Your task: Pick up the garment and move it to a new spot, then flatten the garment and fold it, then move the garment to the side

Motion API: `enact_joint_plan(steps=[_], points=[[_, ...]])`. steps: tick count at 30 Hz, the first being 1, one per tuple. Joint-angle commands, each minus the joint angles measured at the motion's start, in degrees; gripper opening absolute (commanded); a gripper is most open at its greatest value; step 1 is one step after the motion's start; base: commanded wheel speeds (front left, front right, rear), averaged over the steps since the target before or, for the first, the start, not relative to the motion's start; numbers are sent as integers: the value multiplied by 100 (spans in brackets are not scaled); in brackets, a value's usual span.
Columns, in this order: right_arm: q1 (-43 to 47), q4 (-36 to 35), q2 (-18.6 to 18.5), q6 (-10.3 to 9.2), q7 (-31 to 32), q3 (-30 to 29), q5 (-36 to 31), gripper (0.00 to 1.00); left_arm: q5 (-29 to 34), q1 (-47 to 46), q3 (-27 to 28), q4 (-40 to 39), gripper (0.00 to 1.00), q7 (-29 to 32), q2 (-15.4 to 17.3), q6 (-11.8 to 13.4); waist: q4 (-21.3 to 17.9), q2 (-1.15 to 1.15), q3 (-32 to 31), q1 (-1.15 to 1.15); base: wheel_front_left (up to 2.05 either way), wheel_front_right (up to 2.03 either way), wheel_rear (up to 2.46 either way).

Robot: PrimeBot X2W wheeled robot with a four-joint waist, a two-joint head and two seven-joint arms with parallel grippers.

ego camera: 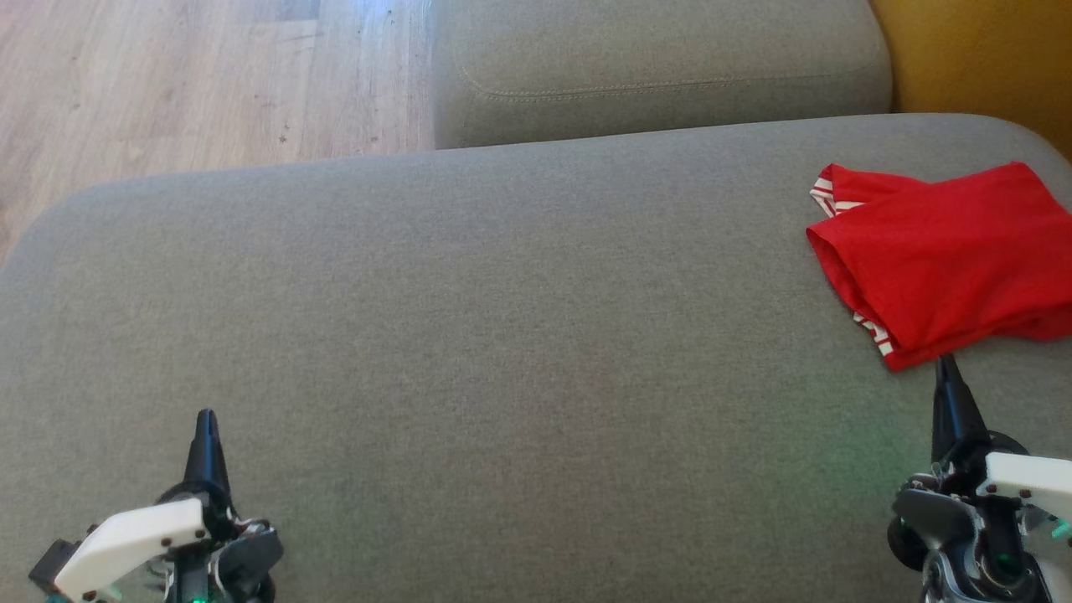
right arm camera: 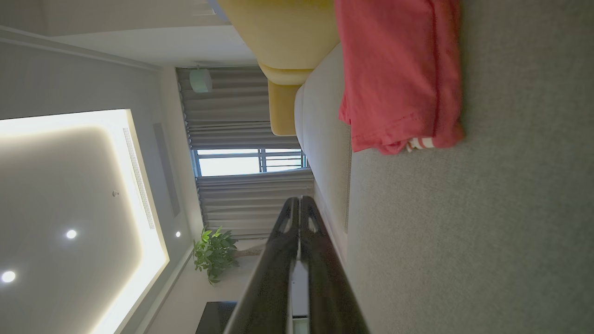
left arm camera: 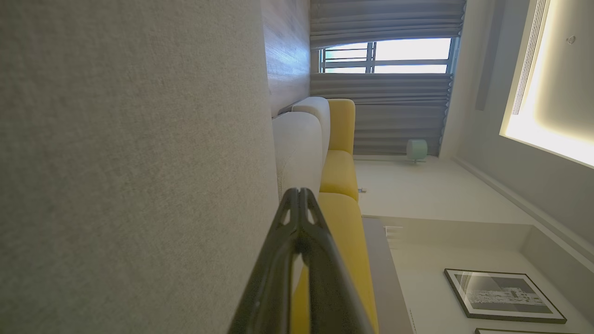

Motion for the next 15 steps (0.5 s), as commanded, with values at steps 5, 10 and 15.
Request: enact_joint_plan(steps=[5, 10, 15], points=[[-290, -211, -24, -4, 35, 118, -19, 0, 56, -292, 234, -164, 0, 21, 24, -39, 0, 0, 0, 0, 0, 0, 0], [-290, -211, -24, -4, 34, 118, -18, 0, 55, -292, 233, -164, 0, 21, 24, -39, 0, 0, 0, 0, 0, 0, 0], [-290, -211, -24, -4, 34, 118, -18, 0, 55, -292, 233, -164, 0, 21, 24, -39, 0, 0, 0, 0, 0, 0, 0]])
